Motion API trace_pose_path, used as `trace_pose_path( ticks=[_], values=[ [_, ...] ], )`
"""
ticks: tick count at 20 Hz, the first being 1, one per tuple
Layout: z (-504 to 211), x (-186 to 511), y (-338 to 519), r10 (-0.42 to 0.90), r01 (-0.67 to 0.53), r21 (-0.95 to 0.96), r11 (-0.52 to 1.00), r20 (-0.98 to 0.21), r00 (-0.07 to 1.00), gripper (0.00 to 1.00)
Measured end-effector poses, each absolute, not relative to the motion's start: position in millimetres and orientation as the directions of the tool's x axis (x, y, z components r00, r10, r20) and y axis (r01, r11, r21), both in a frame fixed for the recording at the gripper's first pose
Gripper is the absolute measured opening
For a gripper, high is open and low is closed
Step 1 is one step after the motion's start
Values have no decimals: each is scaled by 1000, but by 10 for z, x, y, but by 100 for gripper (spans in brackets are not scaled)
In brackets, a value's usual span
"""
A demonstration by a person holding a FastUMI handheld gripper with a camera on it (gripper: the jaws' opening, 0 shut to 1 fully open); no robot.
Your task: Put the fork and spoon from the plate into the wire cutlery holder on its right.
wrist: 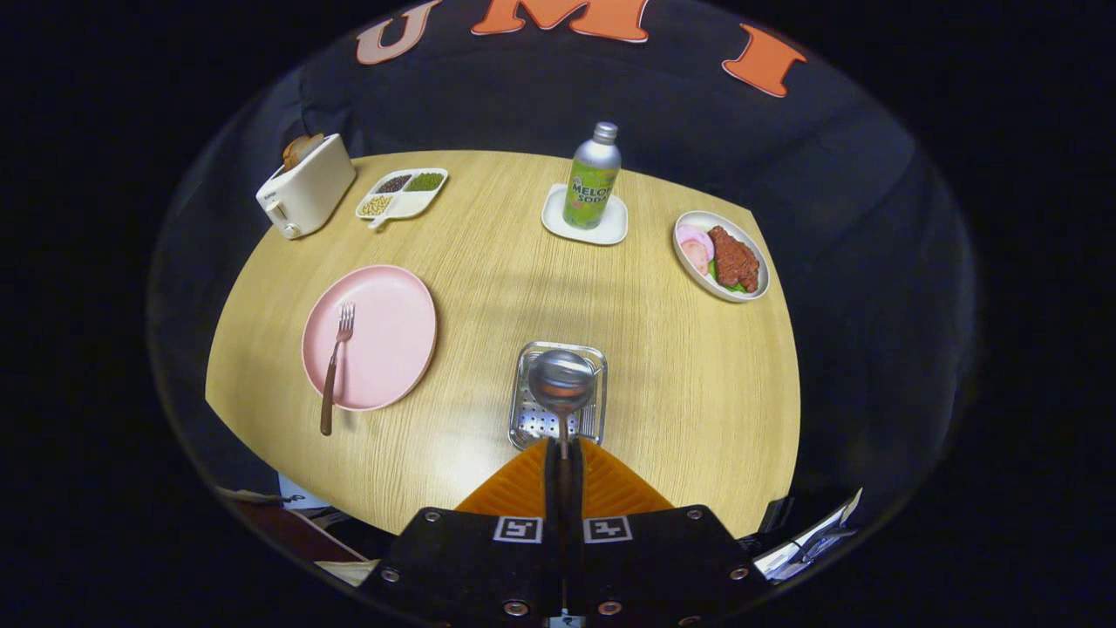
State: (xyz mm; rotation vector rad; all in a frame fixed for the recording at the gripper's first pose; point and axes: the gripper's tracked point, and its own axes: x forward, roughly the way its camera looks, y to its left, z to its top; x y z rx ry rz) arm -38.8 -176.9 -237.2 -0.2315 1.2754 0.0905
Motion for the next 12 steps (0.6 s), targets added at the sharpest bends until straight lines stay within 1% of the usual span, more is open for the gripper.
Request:
trace_pose_path(
  ticks=[5,12],
  values=[
    [-2547,-461,-1740,-7,-221,-43,974,-987,158,4],
    [-2734,-394,-1774,-37,-280,-59,958,-996,83,3]
  ],
)
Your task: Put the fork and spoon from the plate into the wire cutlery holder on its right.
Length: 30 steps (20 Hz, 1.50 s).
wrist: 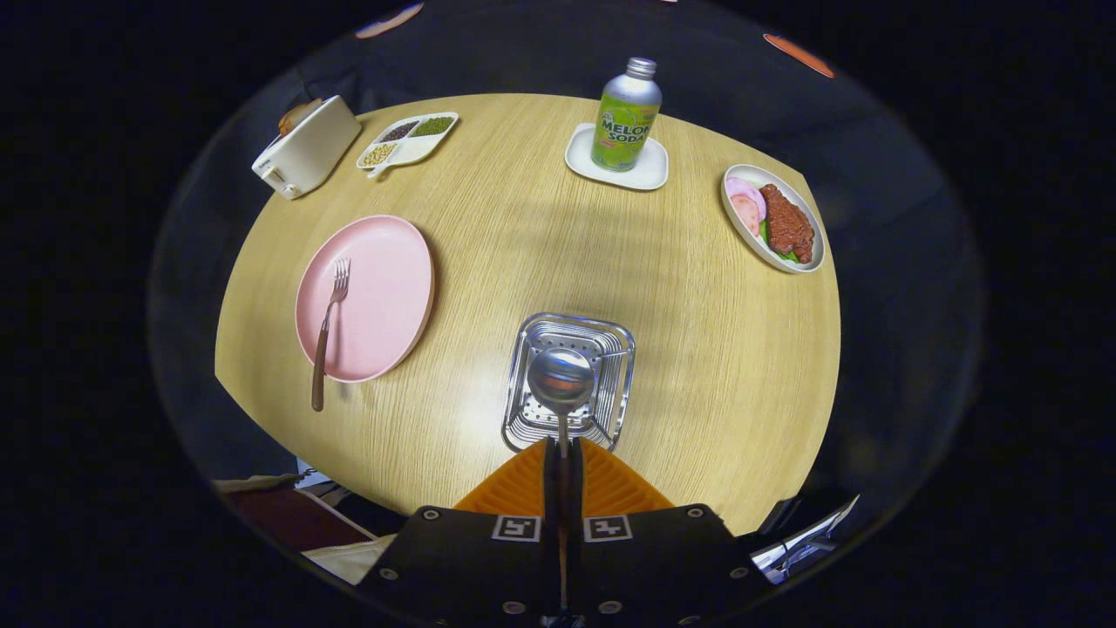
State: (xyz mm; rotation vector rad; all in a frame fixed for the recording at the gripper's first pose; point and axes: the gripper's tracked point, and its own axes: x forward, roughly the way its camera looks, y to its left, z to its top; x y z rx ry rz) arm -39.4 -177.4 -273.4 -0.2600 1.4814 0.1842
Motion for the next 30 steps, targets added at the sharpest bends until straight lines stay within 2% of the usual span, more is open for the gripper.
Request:
trace_pose_path(
  ticks=[6,11,12,19,21,23,29,30],
  values=[
    [-2816,-382,-1774,-55,-310,-62,949,-998,30,4],
    [-2832,-302,-1821,-67,-295,-75,953,-997,38,4],
    [-2824,-287,-1801,-60,-291,-69,954,-997,40,7],
    [-2707,-217,-1739,-22,-267,-48,962,-995,98,11],
    [-2648,-175,-1719,-6,-250,-39,968,-991,133,28],
    [-2572,-137,-1655,14,-228,-28,973,-984,178,36],
    [-2331,-13,-1256,71,-184,3,983,-930,361,75],
    [-2295,11,-1119,99,-177,31,984,-913,395,85]
  ],
)
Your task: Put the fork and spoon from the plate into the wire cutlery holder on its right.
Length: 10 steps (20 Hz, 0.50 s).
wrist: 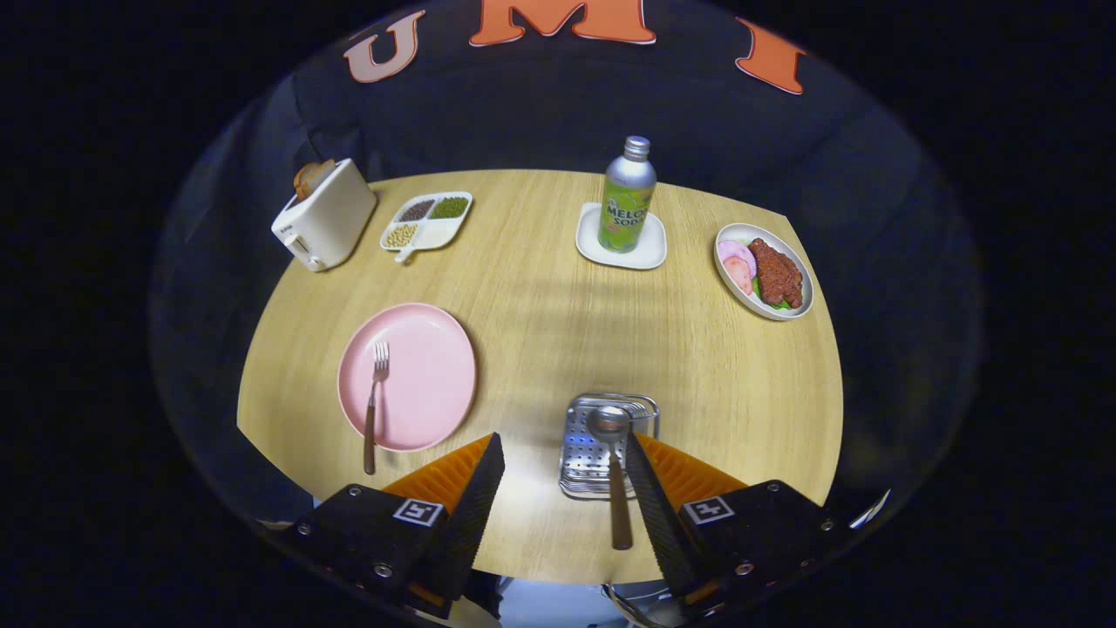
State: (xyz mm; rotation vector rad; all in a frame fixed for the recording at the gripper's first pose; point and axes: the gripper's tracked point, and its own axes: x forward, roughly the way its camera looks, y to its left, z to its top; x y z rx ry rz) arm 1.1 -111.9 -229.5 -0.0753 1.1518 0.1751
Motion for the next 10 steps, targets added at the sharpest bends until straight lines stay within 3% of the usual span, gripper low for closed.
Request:
trace_pose_path(
  ticks=[3,10],
  values=[
    [-2277,51,-753,152,-167,79,983,-861,485,97],
    [-2393,-3,72,235,-221,126,967,-774,588,98]
  ],
)
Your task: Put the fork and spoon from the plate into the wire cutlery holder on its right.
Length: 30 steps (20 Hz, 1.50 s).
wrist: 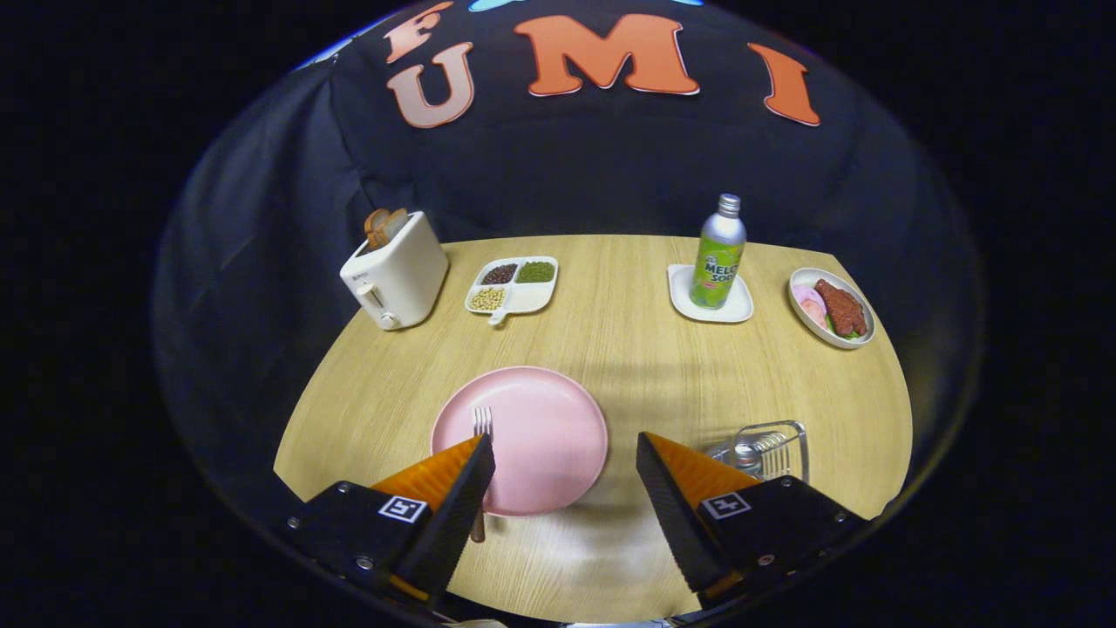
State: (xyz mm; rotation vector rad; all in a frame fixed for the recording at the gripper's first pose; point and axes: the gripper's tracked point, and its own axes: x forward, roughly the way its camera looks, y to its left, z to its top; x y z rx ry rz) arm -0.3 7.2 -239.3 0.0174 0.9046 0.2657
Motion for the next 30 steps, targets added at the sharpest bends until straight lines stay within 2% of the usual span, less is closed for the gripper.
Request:
trace_pose_path(
  ticks=[4,13,16,19,24,29,30],
  values=[
    [-2556,-25,412,248,-249,113,962,-746,619,98],
    [-3062,-164,840,271,-352,66,934,-774,572,94],
    [-3245,-198,875,262,-362,57,930,-796,546,81],
    [-3364,-239,917,259,-384,46,922,-810,526,76],
    [-3515,-251,948,240,-406,4,914,-812,532,53],
    [-3658,-298,999,235,-406,5,914,-821,520,36],
    [-3675,-303,1002,237,-404,9,915,-822,518,29]
  ],
)
